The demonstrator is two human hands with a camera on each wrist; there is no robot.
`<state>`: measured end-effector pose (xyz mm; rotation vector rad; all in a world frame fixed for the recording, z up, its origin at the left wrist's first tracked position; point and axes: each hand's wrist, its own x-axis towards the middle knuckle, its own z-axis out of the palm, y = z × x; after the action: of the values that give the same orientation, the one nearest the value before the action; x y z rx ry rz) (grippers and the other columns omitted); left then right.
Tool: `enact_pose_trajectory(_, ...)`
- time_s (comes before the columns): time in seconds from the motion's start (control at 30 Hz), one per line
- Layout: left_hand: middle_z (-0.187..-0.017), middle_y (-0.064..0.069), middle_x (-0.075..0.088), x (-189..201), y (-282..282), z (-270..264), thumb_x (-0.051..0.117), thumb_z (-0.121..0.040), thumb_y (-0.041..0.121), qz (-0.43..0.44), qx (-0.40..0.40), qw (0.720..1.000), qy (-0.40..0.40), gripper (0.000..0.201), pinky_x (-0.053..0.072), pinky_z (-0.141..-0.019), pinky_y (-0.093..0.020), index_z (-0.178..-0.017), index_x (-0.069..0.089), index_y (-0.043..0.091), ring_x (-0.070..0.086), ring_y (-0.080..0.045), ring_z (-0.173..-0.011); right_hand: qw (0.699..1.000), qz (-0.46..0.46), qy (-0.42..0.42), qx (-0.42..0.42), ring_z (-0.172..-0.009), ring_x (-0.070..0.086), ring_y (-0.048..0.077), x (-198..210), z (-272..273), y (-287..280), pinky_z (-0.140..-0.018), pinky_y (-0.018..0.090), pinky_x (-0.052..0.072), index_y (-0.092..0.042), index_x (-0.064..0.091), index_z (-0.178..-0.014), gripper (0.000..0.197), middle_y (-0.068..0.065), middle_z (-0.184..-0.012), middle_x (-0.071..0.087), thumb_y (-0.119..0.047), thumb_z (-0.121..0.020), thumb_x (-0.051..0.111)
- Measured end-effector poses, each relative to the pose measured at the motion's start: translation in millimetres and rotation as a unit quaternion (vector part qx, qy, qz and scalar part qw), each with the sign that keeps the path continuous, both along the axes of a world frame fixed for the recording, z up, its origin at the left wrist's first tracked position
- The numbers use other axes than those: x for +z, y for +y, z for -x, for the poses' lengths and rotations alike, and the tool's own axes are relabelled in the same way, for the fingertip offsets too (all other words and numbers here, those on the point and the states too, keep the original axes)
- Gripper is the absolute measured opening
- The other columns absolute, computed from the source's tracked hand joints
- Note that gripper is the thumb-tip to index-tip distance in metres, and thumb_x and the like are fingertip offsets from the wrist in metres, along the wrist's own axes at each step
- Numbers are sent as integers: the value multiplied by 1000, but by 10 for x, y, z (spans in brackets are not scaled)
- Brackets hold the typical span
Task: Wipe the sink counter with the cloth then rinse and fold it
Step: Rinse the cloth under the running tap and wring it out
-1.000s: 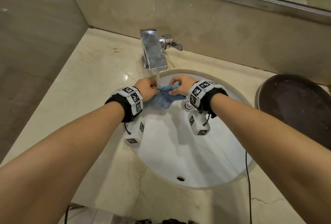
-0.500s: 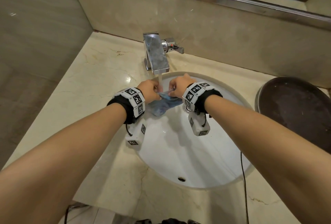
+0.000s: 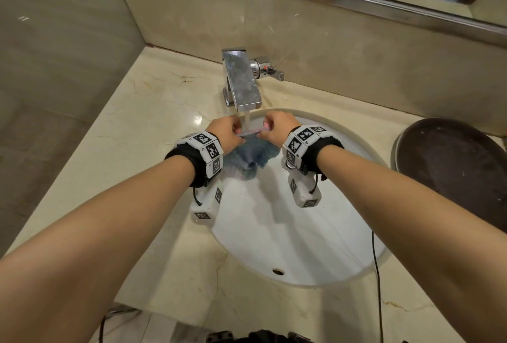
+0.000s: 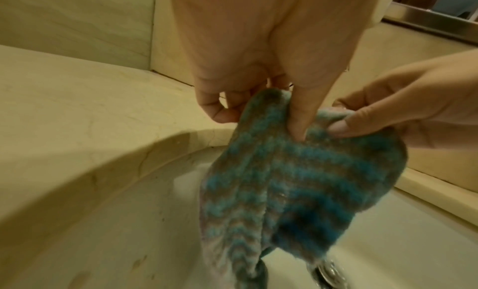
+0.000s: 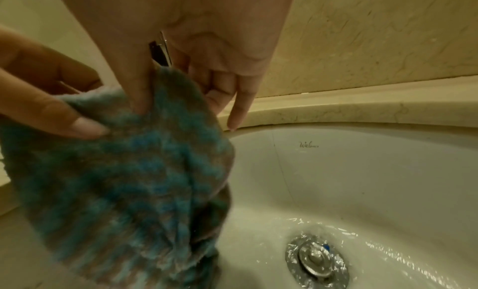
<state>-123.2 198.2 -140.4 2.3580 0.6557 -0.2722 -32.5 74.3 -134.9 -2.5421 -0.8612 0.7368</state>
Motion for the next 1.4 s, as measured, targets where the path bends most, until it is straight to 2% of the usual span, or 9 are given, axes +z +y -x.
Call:
enact_pose_trajectory(0.2, -96, -11, 62, 61, -69, 24, 43, -97, 33, -9, -11, 1000, 28, 33, 38, -72, -26, -117, 59, 13, 57, -28, -91, 999, -29, 33, -8, -76, 49, 19, 24, 30, 23, -52, 21, 33, -20, 50, -66, 28, 0, -70, 52, -24, -95, 51)
enact_pose_trajectory(0.33, -111, -20, 63, 79, -31, 6, 34, -97, 43, -8, 3, 998, 64, 48, 39, -76, -28, -117, 59, 7, 58, -32, -100, 996, -52, 57, -50, -86, 57, 23, 41, 11, 41, -74, 28, 44, -20, 65, -76, 31, 4, -83, 65, -28, -97, 44)
enact_pose_trajectory(0.5, -92, -9, 57, 113, 78, 22, 56, -89, 38, 56, 25, 995, 77, 26, 43, -71, -27, -95, 55, 12, 53, -24, -84, 990, 8, 75, -120, -48, 35, 18, 113, 24, 52, -51, 27, 29, -18, 35, -52, 54, 1, -53, 36, -46, -98, 32)
enact_pose_trajectory(0.67, -78, -3, 54, 38, 114, 103, 51, -94, 25, 82, 57, 995, 4, 14, 40, -63, -23, -92, 58, 13, 52, -20, -80, 982, 62, 118, -136, -111, 57, 32, 222, 6, 16, -95, 35, 44, -4, 60, -119, 46, 18, -120, 60, -38, -98, 37)
enact_pose_trajectory(0.83, -64, -5, 52, -79, 72, 82, 48, -96, 23, 178, 143, 973, -27, 31, 50, -70, -35, -67, 56, 13, 51, -22, -64, 974, 62, 160, -151, -120, 55, 28, 240, 107, 92, -100, 30, 42, -5, 56, -124, 38, 12, -129, 57, -29, -97, 44)
enact_pose_trajectory(1.03, -86, -10, 58, -129, -19, 110, 48, -96, 18, 293, 202, 933, -64, 28, 53, -62, -32, -116, 62, 5, 55, -17, -62, 882, -92, 373, -274, -123, 52, 33, 128, 210, 170, -93, 41, 50, -2, 44, -135, 43, 17, -138, 49, -23, -97, 43)
enact_pose_trajectory(1.2, -61, -3, 61, -81, -121, 145, 50, -95, 13, 352, 205, 909, -84, 15, 48, -39, -13, -105, 62, 14, 55, 0, -34, 759, -185, 508, -363, -120, 53, 32, 85, 215, 226, -85, 45, 50, -7, 49, -126, 34, 15, -129, 53, -23, -102, 31)
enact_pose_trajectory(1.3, -68, -5, 58, -55, -166, 150, 47, -96, 10, 361, 199, 908, -76, 16, 48, -40, -11, -101, 62, 11, 58, 0, -38, 734, -194, 533, -374, -122, 52, 34, 59, 241, 261, -90, 51, 45, -4, 50, -110, 32, 19, -133, 52, -27, -103, 28)
enact_pose_trajectory(1.4, -73, -7, 58, -74, -118, 146, 46, -96, 9, 347, 186, 917, -69, 22, 54, -56, -19, -83, 63, 13, 59, -14, -61, 737, -197, 546, -347, -89, 59, 32, 45, 288, 289, -70, 47, 54, -4, 51, -91, 33, 18, -100, 57, -19, -103, 25)
